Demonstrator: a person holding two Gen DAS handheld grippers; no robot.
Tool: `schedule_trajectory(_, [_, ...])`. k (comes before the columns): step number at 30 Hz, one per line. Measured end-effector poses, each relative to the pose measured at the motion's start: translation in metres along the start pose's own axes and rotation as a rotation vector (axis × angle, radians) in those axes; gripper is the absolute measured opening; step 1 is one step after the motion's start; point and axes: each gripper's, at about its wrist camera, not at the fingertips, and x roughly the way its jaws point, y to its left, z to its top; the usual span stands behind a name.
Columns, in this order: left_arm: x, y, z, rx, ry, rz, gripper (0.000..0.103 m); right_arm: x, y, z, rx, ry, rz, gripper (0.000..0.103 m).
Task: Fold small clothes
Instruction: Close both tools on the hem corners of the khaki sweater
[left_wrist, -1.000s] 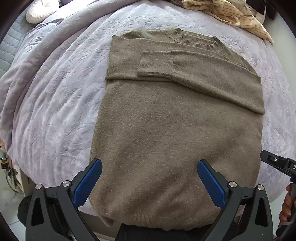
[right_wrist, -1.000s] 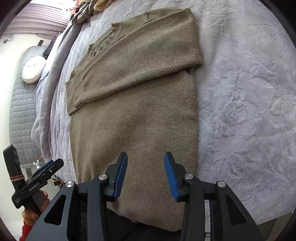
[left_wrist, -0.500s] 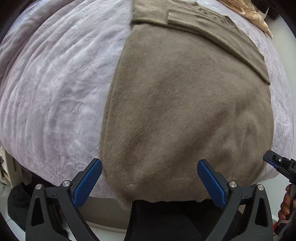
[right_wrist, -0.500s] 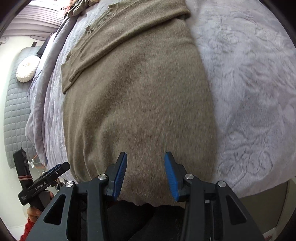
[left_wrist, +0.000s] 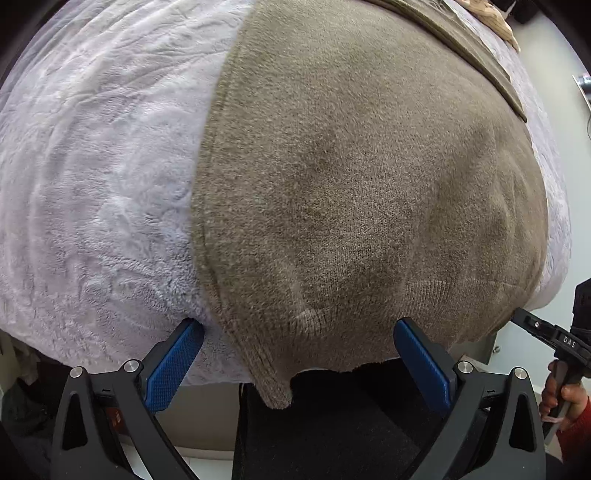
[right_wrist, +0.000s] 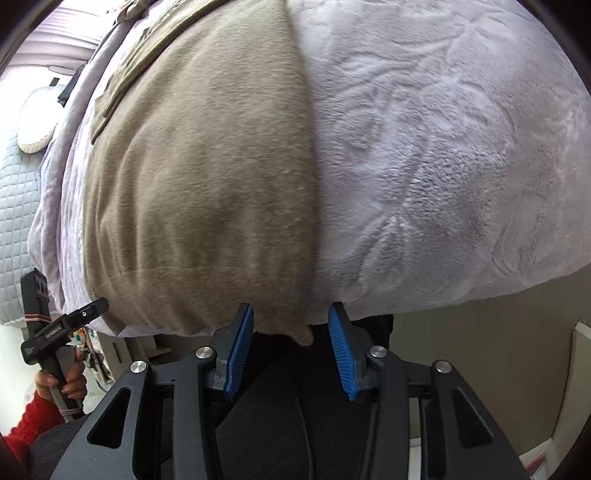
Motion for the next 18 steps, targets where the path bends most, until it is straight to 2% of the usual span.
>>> schedule_trajectory(3, [0.002,-0.002,0.002,-0.001,0.003,-0.008,0.102,0.011,-0.007,0.001,0.035,0.001,0.052,0.050])
schedule_trajectory(5, [0.000,-0.001,0.002,-0.001,0.002,0.013,0.084,0.014,-0.007,0.002,0.073,0.014,0.111,0.048])
schedule_trajectory(6, [0.000,0.005,0.003,0.003,0.003,0.044,0.067,0.014,-0.008,0.001,0.093,0.022,0.131,0.042])
schedule_trajectory(7, [-0.001,0.011,0.003,0.007,0.002,0.041,0.052,0.013,-0.007,0.000,0.107,0.030,0.145,0.020])
schedule_trajectory(8, [-0.002,0.013,0.001,0.005,0.000,0.008,0.042,0.011,-0.007,-0.002,0.123,0.033,0.163,0.009])
schedule_trajectory(9, [-0.005,0.015,-0.001,-0.003,0.002,-0.041,0.021,0.007,-0.006,-0.004,0.136,0.028,0.186,0.009])
schedule_trajectory(10, [-0.007,0.019,-0.004,-0.007,0.003,-0.076,0.011,0.003,-0.005,-0.007,0.147,0.023,0.223,0.008])
schedule_trajectory(15, [-0.038,0.027,-0.008,-0.033,-0.046,-0.240,0.011,-0.022,0.005,-0.015,0.208,-0.037,0.412,0.007])
schedule_trajectory(18, [-0.059,0.031,-0.002,-0.034,-0.079,-0.310,0.011,-0.034,0.010,-0.013,0.230,-0.069,0.488,0.007])
